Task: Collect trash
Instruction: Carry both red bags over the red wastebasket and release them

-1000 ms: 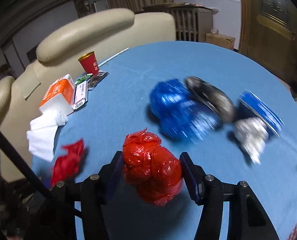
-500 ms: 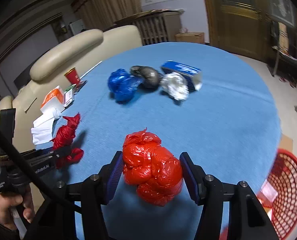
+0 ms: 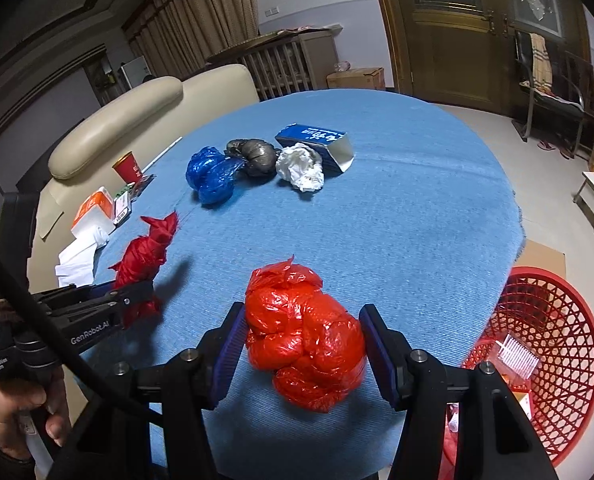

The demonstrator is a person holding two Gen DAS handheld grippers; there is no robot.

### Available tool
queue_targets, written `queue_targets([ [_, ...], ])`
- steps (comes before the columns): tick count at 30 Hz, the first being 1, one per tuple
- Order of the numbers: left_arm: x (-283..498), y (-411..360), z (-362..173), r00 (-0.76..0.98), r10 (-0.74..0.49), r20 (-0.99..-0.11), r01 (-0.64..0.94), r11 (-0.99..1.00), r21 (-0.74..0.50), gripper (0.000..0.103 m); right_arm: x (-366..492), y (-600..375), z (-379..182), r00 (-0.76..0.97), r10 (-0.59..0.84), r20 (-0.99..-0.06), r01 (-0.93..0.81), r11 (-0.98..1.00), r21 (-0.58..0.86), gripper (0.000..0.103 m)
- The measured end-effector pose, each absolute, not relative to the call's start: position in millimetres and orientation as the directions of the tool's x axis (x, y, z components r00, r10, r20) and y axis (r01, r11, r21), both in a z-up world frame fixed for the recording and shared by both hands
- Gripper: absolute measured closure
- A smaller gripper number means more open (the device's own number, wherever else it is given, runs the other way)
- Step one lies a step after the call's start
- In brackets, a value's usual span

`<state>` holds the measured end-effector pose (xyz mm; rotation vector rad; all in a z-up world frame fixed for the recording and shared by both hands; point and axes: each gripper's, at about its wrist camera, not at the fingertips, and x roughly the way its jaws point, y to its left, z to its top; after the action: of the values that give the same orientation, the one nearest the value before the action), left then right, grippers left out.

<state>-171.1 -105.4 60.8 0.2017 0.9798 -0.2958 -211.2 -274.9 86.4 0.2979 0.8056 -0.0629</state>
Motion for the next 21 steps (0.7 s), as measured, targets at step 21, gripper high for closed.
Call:
queue_targets([
  [21, -186, -129, 70, 0.520, -0.207, -0.829, 0.400, 0.916, 0.022, 0.077, -226, -288, 93, 0.713, 0.026, -0.700, 0.204, 0.948, 0.243, 0.043],
])
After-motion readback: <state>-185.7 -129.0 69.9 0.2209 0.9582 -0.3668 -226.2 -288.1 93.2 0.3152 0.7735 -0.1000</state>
